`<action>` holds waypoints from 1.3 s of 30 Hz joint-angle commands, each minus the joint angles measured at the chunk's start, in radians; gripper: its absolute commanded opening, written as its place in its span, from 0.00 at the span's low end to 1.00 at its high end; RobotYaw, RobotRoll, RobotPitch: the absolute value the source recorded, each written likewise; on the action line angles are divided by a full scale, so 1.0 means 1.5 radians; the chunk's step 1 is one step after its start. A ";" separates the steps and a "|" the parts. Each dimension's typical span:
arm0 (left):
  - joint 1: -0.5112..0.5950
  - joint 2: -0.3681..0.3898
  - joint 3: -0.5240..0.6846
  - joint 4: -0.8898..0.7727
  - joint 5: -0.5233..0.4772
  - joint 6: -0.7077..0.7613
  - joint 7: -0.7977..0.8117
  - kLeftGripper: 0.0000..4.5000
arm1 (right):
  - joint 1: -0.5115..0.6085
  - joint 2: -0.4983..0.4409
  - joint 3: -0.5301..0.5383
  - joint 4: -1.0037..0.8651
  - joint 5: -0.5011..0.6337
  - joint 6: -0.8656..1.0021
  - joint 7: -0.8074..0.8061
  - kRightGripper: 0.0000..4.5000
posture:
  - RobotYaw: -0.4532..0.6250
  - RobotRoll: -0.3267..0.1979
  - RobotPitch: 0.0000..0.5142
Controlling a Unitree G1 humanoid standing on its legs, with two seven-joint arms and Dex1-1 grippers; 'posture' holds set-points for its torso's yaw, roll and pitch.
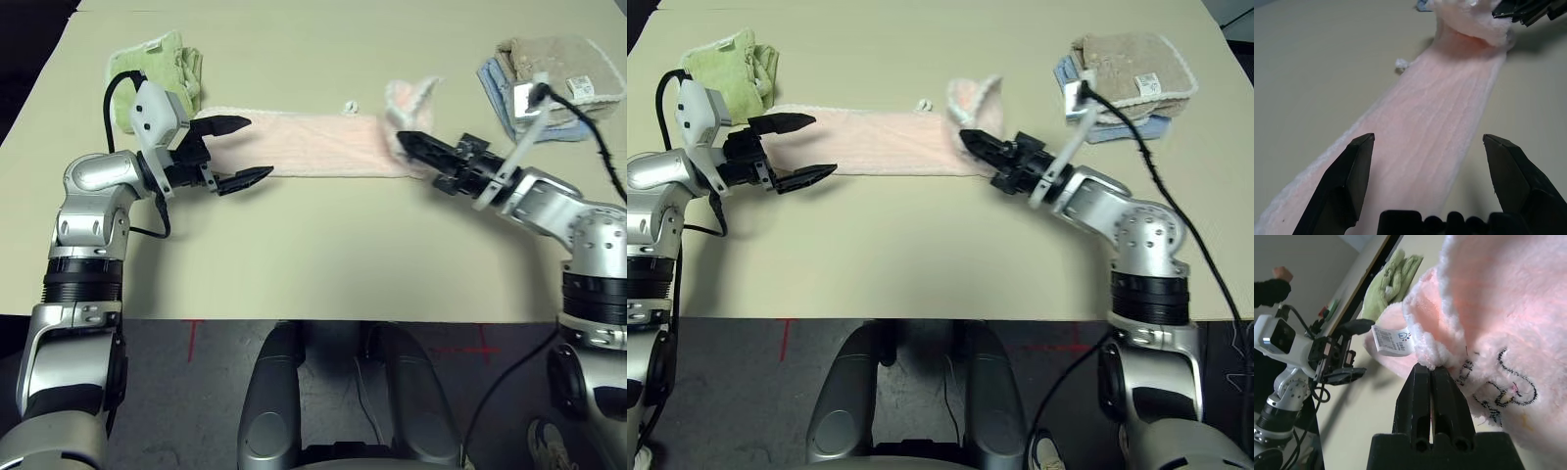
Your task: Fold the towel and set it aside.
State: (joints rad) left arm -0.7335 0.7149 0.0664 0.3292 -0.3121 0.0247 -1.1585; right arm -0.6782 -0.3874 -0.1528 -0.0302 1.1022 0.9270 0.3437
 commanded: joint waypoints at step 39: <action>0.003 0.000 -0.010 0.004 0.011 -0.010 -0.006 1.00 | -0.060 -0.151 0.026 0.235 -0.333 -0.360 0.520 0.99 | 0.41 0.62 0.57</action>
State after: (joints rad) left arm -0.7338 0.7181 0.0640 0.3299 -0.3081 0.0216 -1.1581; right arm -0.7775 -0.6121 -0.0946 0.2690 0.6342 0.4990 1.0653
